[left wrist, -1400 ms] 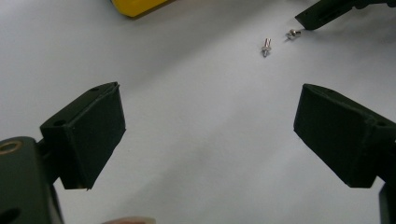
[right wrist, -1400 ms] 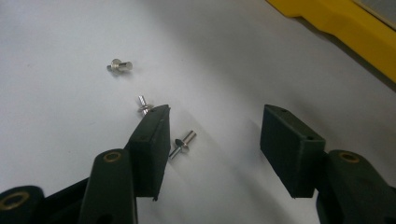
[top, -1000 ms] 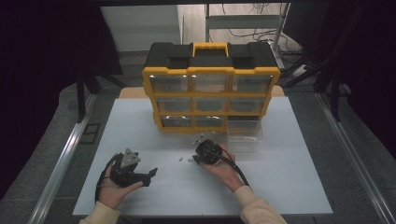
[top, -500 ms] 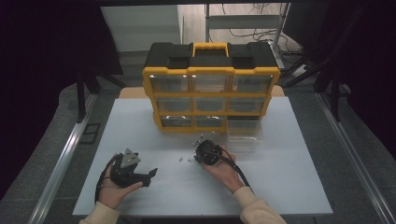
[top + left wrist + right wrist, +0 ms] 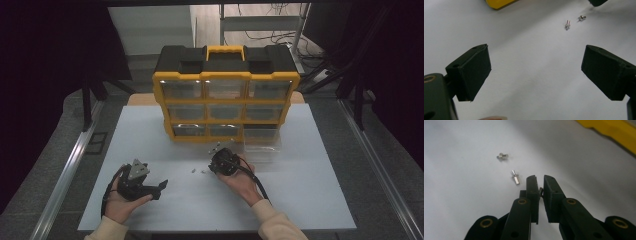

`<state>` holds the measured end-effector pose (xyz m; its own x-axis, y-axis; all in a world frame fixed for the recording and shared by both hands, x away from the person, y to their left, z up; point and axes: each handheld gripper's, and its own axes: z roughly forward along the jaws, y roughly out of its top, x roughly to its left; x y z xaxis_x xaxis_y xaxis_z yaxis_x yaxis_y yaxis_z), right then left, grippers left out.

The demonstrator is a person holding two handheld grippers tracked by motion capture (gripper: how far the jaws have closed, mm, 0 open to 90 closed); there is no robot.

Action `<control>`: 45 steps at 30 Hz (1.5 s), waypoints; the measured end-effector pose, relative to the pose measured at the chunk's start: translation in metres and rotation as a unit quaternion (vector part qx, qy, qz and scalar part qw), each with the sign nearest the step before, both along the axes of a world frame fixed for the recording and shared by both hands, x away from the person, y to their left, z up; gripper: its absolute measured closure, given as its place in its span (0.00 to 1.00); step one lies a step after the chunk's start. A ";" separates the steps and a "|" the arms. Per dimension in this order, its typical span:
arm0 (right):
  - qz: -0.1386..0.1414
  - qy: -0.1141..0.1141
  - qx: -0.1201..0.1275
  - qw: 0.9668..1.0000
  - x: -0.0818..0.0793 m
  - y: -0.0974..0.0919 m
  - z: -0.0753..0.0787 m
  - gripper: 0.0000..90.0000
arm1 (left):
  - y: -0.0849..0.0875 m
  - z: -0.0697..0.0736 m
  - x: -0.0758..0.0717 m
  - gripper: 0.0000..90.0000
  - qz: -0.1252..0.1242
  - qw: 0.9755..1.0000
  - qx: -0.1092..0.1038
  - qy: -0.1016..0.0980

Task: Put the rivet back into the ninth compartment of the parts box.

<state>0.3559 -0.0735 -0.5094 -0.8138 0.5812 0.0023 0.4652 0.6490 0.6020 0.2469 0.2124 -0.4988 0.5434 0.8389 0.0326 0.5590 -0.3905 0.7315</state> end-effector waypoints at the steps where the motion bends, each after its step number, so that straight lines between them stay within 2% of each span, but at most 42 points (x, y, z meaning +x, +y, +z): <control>1: 0.001 -0.001 0.004 1.000 0.000 -0.002 0.002 0.92 | 0.000 0.000 0.000 0.10 0.000 1.000 0.000 0.000; 5: -0.003 -0.001 0.018 1.000 -0.001 -0.007 0.013 0.92 | 0.000 0.000 0.000 0.10 0.000 1.000 0.001 0.000; 12: -0.003 -0.014 0.040 0.999 -0.004 -0.018 0.035 0.92 | 0.000 0.000 0.000 0.10 0.000 1.000 0.001 0.000; 26: -0.034 -0.035 0.080 0.996 -0.003 -0.052 0.072 0.92 | -0.001 0.000 0.000 0.10 0.001 1.000 0.001 0.000; 45: -0.071 -0.054 0.095 0.991 0.002 -0.080 0.089 0.92 | 0.000 0.000 0.001 0.10 0.001 1.000 0.001 -0.001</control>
<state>0.3578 -0.1536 -0.4208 -0.7254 0.6872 0.0396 0.4694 0.4518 0.7586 0.2475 0.2124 -0.4992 0.5414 0.8401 0.0348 0.5587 -0.3903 0.7318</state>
